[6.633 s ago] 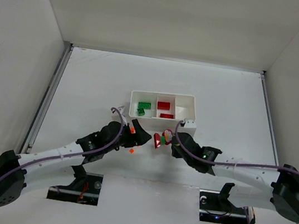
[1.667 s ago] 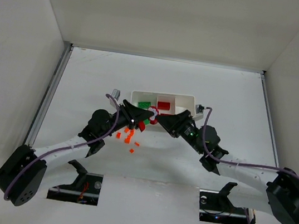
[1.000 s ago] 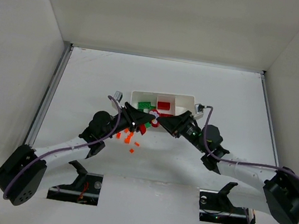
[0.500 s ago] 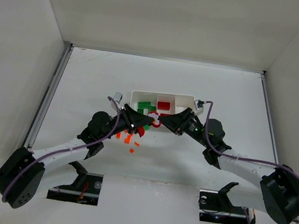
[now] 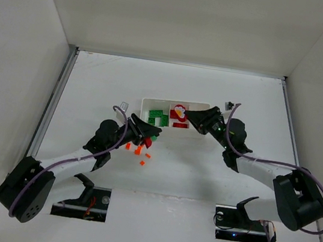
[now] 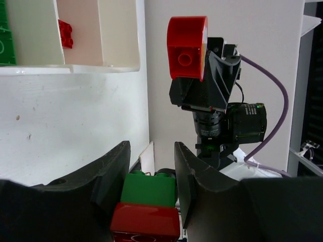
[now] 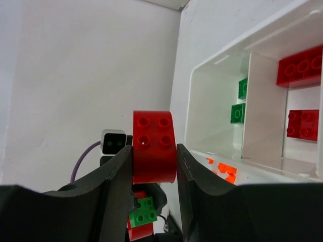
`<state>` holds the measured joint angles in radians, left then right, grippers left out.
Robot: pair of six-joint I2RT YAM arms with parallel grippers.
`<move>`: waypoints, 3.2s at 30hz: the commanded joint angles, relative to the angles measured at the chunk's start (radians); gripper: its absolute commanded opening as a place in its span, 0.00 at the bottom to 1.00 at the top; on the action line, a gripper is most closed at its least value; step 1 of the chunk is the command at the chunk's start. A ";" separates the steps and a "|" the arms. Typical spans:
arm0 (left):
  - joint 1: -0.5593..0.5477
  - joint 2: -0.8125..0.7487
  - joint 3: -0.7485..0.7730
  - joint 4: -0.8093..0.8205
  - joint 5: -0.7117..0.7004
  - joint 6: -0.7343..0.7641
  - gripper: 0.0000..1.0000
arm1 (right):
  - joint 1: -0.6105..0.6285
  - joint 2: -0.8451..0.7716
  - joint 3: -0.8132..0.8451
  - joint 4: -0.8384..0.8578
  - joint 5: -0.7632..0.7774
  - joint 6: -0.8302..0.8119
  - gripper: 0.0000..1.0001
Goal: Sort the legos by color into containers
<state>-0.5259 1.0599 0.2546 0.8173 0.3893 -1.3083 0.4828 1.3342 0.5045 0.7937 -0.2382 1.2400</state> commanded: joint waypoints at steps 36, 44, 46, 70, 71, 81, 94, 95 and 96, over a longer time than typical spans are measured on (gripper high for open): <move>0.008 -0.014 0.077 0.057 0.137 -0.143 0.29 | 0.516 -0.331 0.042 -0.392 0.395 -0.862 0.91; -0.030 0.008 0.103 0.060 0.158 -0.203 0.29 | 0.673 -0.319 0.083 -0.438 0.522 -0.978 1.00; -0.047 0.011 0.109 0.060 0.155 -0.213 0.30 | 0.685 -0.302 0.104 -0.447 0.542 -0.991 1.00; -0.127 0.083 0.089 0.102 0.089 -0.241 0.32 | 0.823 -0.220 0.152 -0.352 0.783 -1.068 0.80; -0.124 0.078 0.086 0.102 0.083 -0.243 0.32 | 0.836 -0.228 0.151 -0.355 0.801 -1.074 0.82; -0.157 0.092 0.101 0.131 0.072 -0.256 0.33 | 0.853 -0.170 0.172 -0.333 0.804 -1.073 0.74; -0.138 0.069 0.091 0.128 0.076 -0.233 0.44 | 0.853 -0.202 0.140 -0.324 0.843 -1.050 0.43; -0.136 0.068 0.089 0.123 0.074 -0.229 0.47 | 0.853 -0.210 0.132 -0.324 0.843 -1.041 0.42; -0.135 0.066 0.087 0.122 0.072 -0.224 0.50 | 0.850 -0.216 0.126 -0.324 0.841 -1.034 0.42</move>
<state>-0.6678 1.1534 0.3244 0.8803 0.4458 -1.5547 1.3300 1.1561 0.6327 0.4118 0.5846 0.1837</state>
